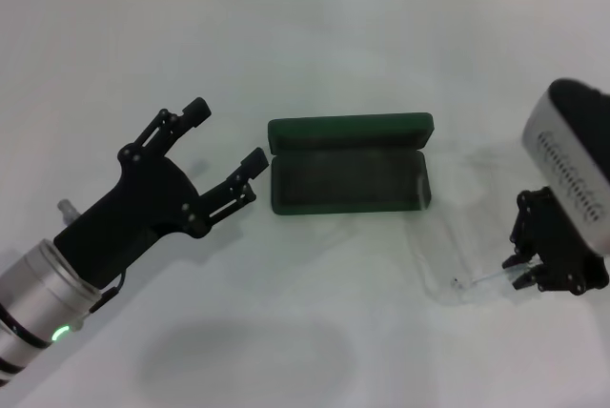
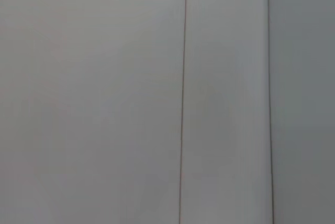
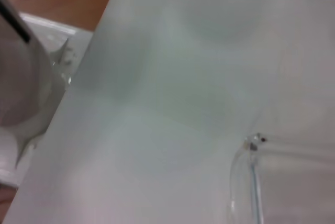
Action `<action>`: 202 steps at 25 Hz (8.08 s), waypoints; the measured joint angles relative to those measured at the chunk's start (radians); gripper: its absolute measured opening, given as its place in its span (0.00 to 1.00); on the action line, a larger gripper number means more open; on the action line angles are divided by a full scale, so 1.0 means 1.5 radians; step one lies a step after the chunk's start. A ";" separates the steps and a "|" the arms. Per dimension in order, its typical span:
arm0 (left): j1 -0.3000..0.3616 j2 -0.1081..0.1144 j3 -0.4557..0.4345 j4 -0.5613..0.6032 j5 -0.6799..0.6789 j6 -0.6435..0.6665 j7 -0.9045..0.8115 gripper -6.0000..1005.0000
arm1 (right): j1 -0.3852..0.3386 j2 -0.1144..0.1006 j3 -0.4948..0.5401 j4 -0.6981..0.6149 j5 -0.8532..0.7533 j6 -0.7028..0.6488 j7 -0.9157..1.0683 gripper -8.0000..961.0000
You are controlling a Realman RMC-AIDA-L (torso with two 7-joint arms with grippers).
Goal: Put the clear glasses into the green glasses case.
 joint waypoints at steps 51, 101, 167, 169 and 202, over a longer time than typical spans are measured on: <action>-0.084 0.002 0.131 0.012 0.075 0.215 -0.015 0.88 | -0.102 0.005 0.086 0.405 0.634 0.092 -0.841 0.14; -0.145 0.008 0.125 0.016 0.076 0.156 -0.260 0.87 | -0.130 0.000 0.074 0.392 0.700 0.062 -1.014 0.14; -0.095 -0.003 0.057 0.003 0.087 0.067 0.193 0.87 | 0.039 0.004 0.124 0.676 0.718 -0.133 -0.633 0.14; -0.096 -0.003 0.057 0.003 0.080 0.073 0.202 0.87 | 0.039 0.005 0.123 0.679 0.718 -0.126 -0.624 0.14; -0.063 -0.003 0.066 -0.005 0.025 0.175 0.281 0.87 | 0.034 0.000 0.121 0.676 0.680 -0.038 -0.606 0.14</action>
